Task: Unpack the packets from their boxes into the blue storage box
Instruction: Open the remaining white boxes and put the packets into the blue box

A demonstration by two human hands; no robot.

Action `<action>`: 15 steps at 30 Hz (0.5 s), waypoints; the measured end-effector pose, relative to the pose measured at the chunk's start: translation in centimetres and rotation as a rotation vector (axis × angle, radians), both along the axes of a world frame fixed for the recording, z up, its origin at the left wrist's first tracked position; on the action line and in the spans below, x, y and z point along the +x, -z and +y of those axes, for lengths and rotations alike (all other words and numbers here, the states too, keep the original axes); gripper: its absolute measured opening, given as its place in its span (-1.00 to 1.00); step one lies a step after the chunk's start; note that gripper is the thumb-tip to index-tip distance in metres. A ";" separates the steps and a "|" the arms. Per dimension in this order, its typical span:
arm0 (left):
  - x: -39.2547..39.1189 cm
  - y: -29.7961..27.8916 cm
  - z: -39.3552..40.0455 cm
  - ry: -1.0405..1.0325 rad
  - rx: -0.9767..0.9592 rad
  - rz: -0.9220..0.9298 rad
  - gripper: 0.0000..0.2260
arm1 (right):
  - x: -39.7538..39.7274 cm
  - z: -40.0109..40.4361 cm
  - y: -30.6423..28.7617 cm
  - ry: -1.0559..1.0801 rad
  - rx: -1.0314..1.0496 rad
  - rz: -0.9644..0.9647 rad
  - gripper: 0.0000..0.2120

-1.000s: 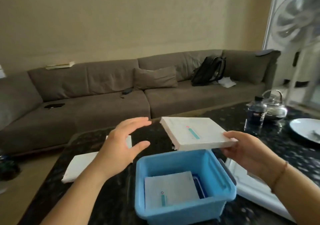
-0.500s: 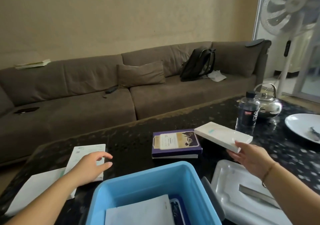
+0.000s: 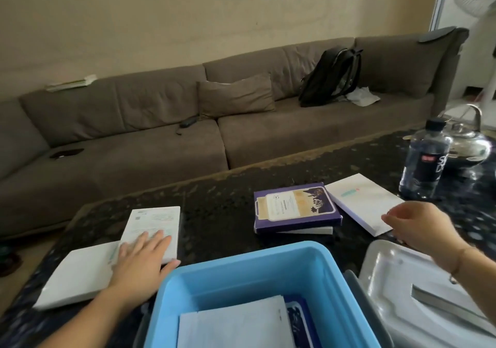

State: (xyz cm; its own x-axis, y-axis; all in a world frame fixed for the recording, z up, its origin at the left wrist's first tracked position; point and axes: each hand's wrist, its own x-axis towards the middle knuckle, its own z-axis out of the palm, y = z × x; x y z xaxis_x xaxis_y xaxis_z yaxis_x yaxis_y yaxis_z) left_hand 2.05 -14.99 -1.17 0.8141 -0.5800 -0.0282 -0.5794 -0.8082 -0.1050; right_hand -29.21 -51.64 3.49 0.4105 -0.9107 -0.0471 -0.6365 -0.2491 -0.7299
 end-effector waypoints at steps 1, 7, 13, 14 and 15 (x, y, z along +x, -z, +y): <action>-0.1 0.1 0.0 0.016 0.037 -0.021 -0.41 | 0.8 1.2 -1.0 -0.046 -0.077 0.012 -0.85; -0.4 -0.4 0.9 0.045 -0.073 -0.123 -0.45 | 12.0 9.3 -6.6 -0.629 -0.016 -0.001 -0.93; 0.9 0.4 4.0 0.152 -0.517 -0.259 -0.91 | 24.9 17.6 -6.4 -0.898 0.383 0.334 -0.52; 1.1 0.6 4.5 0.135 -0.518 -0.220 -0.82 | 26.5 18.4 -5.8 -0.930 0.362 0.420 -0.49; 1.4 0.9 5.0 0.111 -0.501 -0.211 -0.69 | 28.0 19.2 -5.3 -0.948 0.354 0.486 -0.48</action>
State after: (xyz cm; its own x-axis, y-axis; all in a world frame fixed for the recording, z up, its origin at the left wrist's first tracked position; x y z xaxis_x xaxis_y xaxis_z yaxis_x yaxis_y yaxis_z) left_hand 3.44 -9.95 -2.10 0.7053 -0.5633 0.4303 -0.6721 -0.7243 0.1535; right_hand -1.23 -32.44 8.77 0.7983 -0.1433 -0.5849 -0.5359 -0.6121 -0.5815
